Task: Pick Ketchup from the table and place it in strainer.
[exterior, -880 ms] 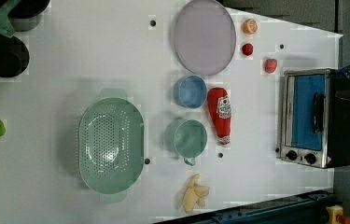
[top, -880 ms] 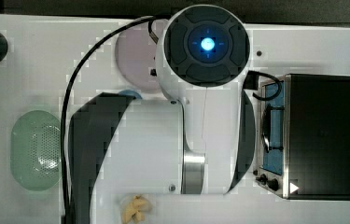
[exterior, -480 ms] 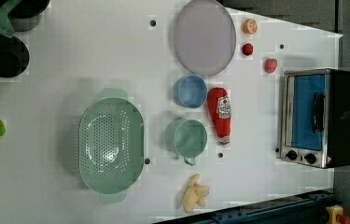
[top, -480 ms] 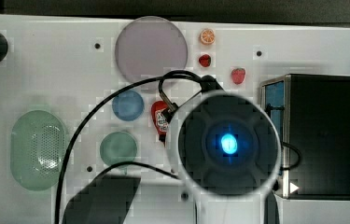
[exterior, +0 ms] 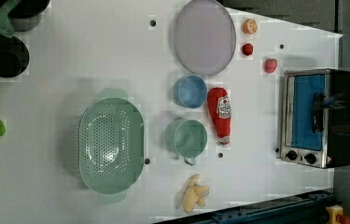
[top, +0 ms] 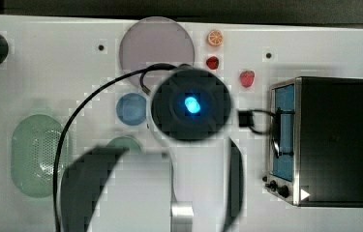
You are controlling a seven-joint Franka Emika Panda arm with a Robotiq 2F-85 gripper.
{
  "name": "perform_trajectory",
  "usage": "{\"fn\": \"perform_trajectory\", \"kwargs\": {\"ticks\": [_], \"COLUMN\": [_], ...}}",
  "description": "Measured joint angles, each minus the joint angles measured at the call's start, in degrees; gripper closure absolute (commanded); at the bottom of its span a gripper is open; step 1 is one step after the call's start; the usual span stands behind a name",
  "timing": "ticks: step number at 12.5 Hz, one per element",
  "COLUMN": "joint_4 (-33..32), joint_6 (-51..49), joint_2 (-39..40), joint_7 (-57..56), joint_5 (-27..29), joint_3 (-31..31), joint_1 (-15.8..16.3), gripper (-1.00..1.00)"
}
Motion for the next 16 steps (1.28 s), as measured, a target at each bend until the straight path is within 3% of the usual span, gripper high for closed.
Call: {"fn": "perform_trajectory", "kwargs": {"ticks": [5,10,16], "joint_4": [-8.4,-15.4,-19.6], "joint_6": [13.1,28.9,44.7], "joint_2": [11.8,15.4,22.0], "joint_7": [-20.3,-40.2,-46.1], "joint_5": [0.8,0.7,1.0], "joint_3": [1.2,1.3,1.1], "joint_1": [0.7,1.0,1.3], "gripper": [-1.0,-1.0,-1.0]}}
